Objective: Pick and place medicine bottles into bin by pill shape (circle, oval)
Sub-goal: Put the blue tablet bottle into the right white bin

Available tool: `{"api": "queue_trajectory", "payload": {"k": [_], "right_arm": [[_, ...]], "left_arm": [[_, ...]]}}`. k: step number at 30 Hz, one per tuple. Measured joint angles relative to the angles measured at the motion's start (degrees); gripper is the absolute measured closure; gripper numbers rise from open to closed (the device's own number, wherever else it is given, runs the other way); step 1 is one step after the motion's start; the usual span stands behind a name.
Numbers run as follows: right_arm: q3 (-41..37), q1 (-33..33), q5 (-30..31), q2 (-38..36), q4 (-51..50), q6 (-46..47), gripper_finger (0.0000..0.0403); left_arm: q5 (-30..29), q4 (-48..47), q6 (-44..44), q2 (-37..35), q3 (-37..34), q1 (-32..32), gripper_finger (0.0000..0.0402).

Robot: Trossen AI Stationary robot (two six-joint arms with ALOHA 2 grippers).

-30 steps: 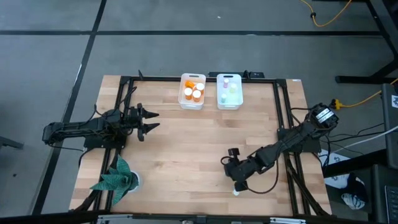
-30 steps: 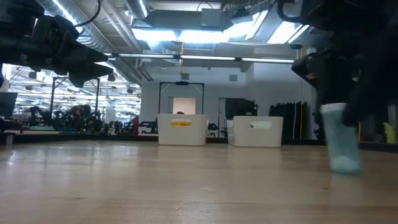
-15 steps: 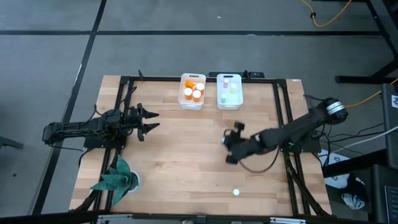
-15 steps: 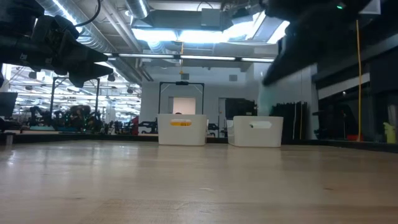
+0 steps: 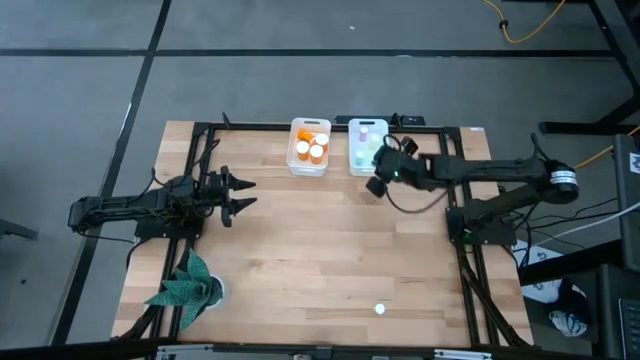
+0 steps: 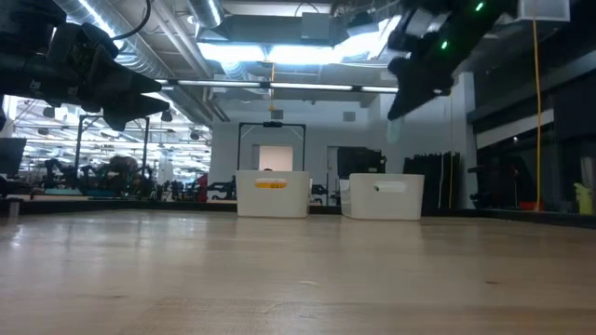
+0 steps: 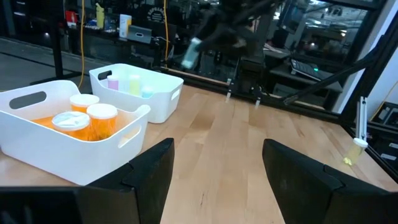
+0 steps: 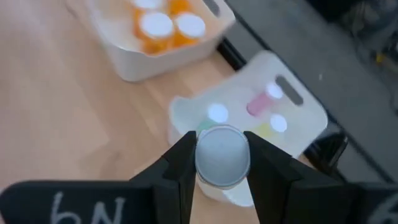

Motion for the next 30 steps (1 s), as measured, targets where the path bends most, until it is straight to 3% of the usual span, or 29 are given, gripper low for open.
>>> {"api": "queue_trajectory", "payload": {"k": [7, 11, 19, 30], "right_arm": [[-4.5, -11.7, -5.6, 3.1, 6.8, -2.5, 0.0284], [-6.6, -15.5, -12.4, 3.7, 12.9, -2.4, 0.0284], [-8.2, -19.3, -15.7, 4.8, 13.5, 0.6, 0.0284], [-8.2, -20.7, -16.8, 12.7, 16.7, -1.0, 0.0283]], "left_arm": [[0.0, 0.0, 0.0, 0.0, 0.0, 0.0, 0.0165], [0.0, 0.0, 0.0, 0.0, 0.0, 0.0, 0.0165], [0.0, 0.0, 0.0, 0.0, 0.0, 0.0, 0.0165], [0.0, 0.0, 0.0, 0.0, 0.0, 0.0, 0.0165]]}}
